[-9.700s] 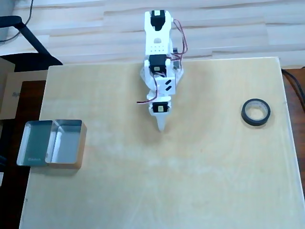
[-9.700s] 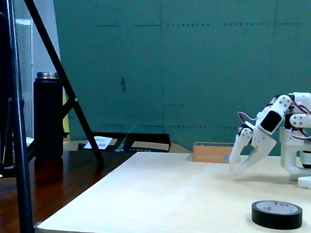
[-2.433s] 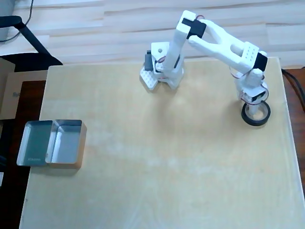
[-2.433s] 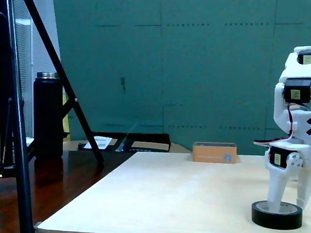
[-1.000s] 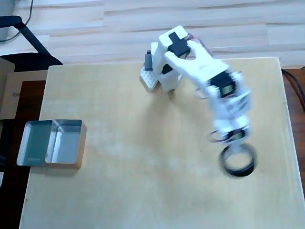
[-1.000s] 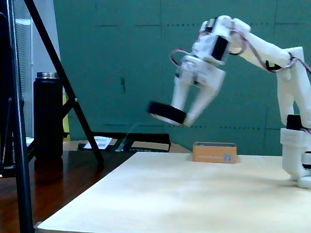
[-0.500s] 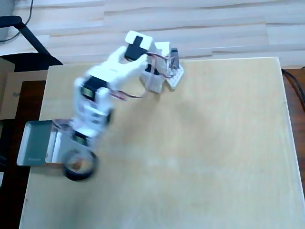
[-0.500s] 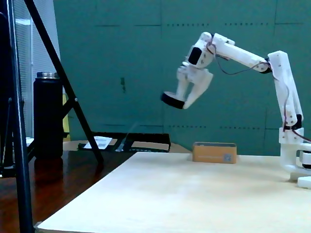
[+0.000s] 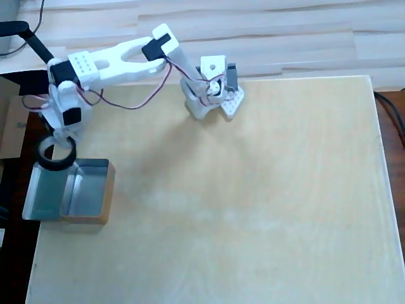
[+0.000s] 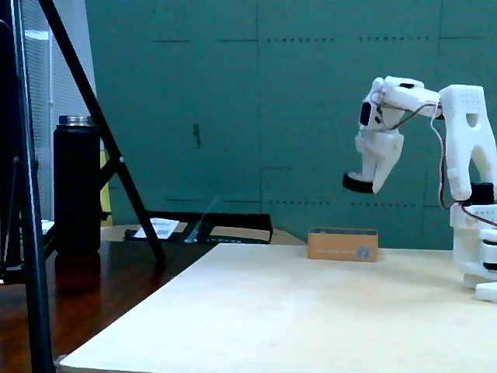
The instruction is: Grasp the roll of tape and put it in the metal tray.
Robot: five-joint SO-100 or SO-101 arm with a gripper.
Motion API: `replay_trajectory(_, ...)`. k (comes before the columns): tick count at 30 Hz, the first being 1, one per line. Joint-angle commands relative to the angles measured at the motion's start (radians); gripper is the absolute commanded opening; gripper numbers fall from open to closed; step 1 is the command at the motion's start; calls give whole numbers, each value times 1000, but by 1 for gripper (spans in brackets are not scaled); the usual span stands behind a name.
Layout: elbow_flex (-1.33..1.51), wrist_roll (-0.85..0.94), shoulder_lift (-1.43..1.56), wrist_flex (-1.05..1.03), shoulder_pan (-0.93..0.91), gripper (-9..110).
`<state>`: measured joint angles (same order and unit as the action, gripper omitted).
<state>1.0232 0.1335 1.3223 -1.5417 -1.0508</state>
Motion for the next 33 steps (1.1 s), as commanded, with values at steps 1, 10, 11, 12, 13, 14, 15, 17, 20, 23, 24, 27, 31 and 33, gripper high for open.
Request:
replay_trajectory(1,92,11,14,-137,-15,0)
replay_trajectory(10,167,-11,21,-120,126,0)
replay_trajectory(11,164,-35,20,-120,144,0)
replay_trajectory(12,160,-60,18,-120,155,0)
replay_trajectory(13,160,-77,18,-120,160,0)
replay_trajectory(14,158,-86,18,-115,161,0)
replay_trajectory(15,163,-86,18,-103,161,0)
replay_trajectory(17,167,-94,11,-87,160,0)
replay_trajectory(20,170,-94,11,-58,160,0)
replay_trajectory(23,169,-100,11,-34,153,0)
replay_trajectory(24,170,-101,9,-26,149,0)
replay_trajectory(27,172,-123,9,-15,143,0)
replay_trajectory(31,169,-135,9,-15,141,0)
replay_trajectory(33,164,-135,9,-14,141,0)
